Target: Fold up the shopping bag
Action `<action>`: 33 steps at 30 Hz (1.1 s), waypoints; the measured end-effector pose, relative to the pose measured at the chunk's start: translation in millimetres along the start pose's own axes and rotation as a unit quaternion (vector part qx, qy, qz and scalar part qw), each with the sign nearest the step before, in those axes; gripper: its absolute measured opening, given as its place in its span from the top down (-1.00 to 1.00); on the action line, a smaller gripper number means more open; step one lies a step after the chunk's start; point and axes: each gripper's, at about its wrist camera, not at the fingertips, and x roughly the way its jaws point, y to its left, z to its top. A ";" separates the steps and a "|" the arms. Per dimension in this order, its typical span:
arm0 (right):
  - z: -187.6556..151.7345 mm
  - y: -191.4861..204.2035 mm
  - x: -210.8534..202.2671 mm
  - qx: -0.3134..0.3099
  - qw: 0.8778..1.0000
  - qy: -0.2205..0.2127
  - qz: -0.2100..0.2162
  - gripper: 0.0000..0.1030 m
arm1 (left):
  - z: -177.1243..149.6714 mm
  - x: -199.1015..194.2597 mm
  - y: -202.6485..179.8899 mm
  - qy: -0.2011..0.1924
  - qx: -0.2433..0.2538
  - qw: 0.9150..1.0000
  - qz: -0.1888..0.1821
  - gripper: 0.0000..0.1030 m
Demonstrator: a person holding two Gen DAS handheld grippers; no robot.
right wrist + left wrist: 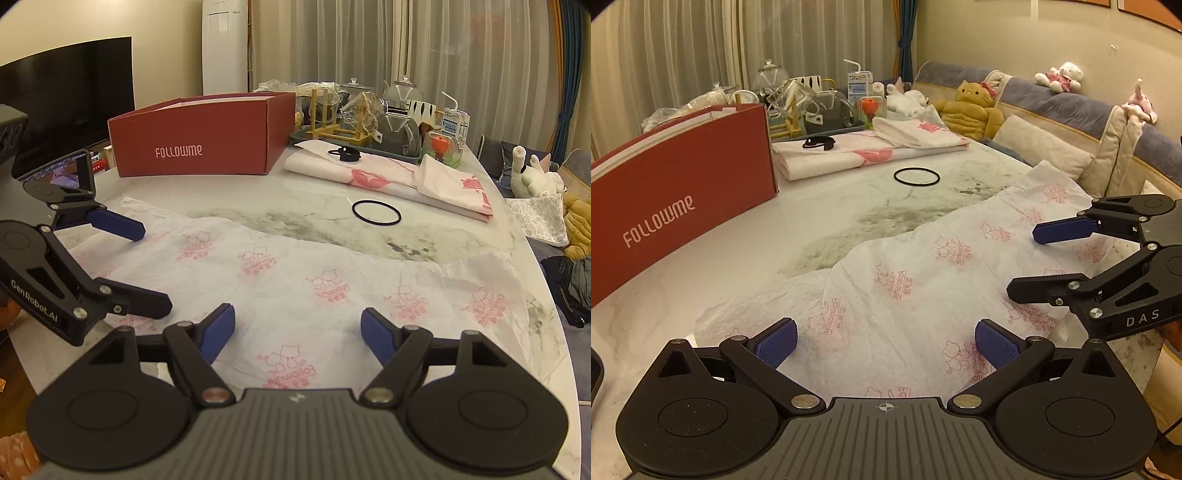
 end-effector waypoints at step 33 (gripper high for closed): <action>0.0 1.5 2.3 -0.002 1.000 0.003 0.009 -0.72 | 3.7 6.1 3.1 -0.009 -0.005 1.000 0.002 -1.00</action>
